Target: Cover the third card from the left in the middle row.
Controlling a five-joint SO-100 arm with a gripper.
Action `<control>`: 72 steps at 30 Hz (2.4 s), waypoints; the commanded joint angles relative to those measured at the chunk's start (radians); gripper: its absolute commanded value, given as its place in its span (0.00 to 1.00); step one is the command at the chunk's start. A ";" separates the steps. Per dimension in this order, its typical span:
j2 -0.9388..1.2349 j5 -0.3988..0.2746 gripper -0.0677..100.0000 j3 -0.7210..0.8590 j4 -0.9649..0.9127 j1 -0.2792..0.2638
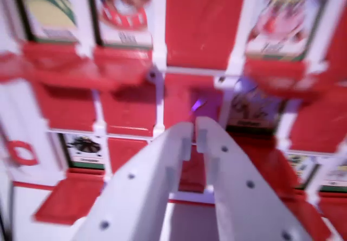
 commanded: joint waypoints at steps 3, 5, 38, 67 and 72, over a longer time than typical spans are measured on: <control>0.316 0.005 0.00 0.018 0.075 -0.011; 0.379 0.003 0.00 0.055 0.112 -0.006; 1.039 -0.081 0.00 0.256 0.586 0.130; 1.080 -0.095 0.00 0.293 0.652 0.146; 1.086 -0.092 0.00 0.298 0.652 0.146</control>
